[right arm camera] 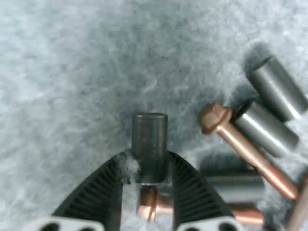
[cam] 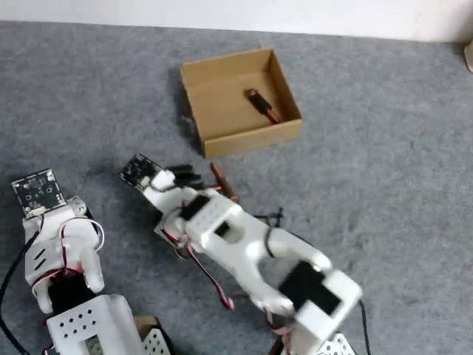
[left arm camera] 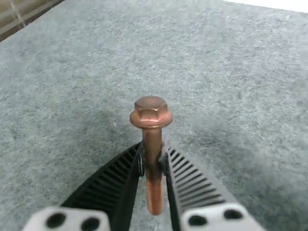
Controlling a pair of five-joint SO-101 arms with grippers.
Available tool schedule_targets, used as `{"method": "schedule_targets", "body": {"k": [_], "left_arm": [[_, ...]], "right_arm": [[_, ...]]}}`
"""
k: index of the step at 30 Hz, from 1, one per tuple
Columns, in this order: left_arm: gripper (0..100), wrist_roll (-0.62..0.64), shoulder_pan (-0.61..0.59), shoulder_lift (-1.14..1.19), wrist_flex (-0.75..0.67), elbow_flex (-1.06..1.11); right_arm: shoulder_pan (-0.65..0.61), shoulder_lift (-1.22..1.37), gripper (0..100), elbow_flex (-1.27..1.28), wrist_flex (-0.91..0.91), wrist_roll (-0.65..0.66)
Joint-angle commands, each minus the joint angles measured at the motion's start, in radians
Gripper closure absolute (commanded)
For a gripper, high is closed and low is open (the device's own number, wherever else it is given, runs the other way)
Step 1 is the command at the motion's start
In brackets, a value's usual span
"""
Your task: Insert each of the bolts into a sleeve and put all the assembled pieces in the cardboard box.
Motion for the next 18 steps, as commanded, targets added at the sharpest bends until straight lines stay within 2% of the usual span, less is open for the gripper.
{"method": "schedule_targets", "body": {"k": [1, 6, 13, 18], "left_arm": [[99, 0.003, 0.061, -0.021, -0.032, -0.019], [99, 0.008, 0.194, -0.015, 0.026, -0.128], [99, 0.009, 0.464, -0.015, 0.041, -0.318], [99, 0.17, 0.565, -0.018, 0.037, -0.483]], "right_arm": [[0.008, -0.252, 99.3, 0.142, -0.099, 0.034], [0.018, -0.549, 99.3, 0.36, -0.213, 0.066], [0.051, -0.96, 99.4, 0.628, -0.305, 0.061], [0.122, -1.23, 99.4, 0.76, -0.311, 0.06]]}}
